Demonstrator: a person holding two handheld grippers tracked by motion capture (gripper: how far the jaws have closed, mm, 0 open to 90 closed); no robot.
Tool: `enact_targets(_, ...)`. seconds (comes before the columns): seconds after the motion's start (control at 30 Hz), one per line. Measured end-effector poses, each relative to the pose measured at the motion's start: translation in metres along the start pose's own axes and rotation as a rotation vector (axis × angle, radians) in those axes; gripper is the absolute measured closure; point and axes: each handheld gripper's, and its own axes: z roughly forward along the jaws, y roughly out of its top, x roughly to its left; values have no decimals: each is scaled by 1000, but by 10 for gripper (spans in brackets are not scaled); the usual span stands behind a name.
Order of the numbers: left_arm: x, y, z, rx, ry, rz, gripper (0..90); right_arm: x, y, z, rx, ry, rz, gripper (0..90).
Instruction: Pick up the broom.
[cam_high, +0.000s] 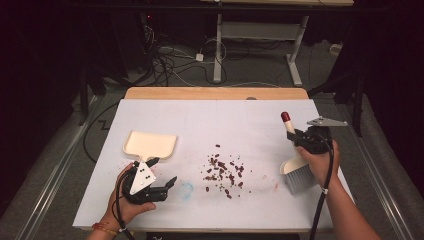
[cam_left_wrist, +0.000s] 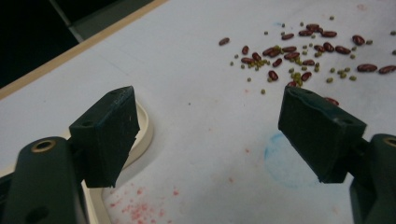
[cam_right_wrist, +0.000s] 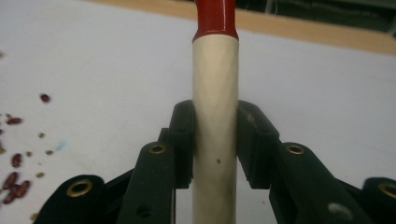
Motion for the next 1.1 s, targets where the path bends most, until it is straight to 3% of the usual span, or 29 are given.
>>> enact_targets(0.23,2,16,-1,-50,-24,-30,199,12,1,-32,-148,36,-27,700)
enact_targets(0.37,-8,31,5,-51,-61,9,219,23,4,-45,-193,53,-46,700)
enact_targets(0.4,-14,41,10,-55,-101,13,219,31,7,-51,-214,63,-53,699)
enact_targets(0.47,-18,46,13,-57,-124,16,221,40,10,-56,-244,65,-72,699)
enact_targets(0.6,-37,66,27,-81,-236,7,222,62,18,-63,-284,87,-106,699)
enact_targets(0.63,-43,70,32,-86,-262,7,222,62,18,-63,-284,87,-106,699)
enact_targets(0.67,-54,80,41,-93,-303,15,222,73,21,-63,-298,90,-120,699)
enact_targets(0.7,-54,80,41,-93,-303,15,223,79,23,-63,-303,95,-122,699)
enact_targets(0.73,-65,90,51,-107,-353,2,224,85,24,-62,-311,99,-116,699)
enact_targets(0.8,-70,95,56,-115,-371,1,225,96,27,-60,-328,109,-124,699)
enact_targets(0.83,-82,104,65,-126,-411,-3,226,102,28,-59,-332,103,-131,699)
enact_targets(0.87,-82,104,65,-126,-411,-3,225,102,28,-59,-332,103,-131,699)
enact_targets(0.9,-93,111,74,-130,-426,16,226,114,29,-57,-347,107,-157,699)
enact_targets(0.97,-98,114,78,-129,-426,27,230,125,30,-55,-357,122,-165,699)
enact_targets(1.1,-106,120,91,-117,-408,11,266,142,30,-55,-380,137,-189,698)
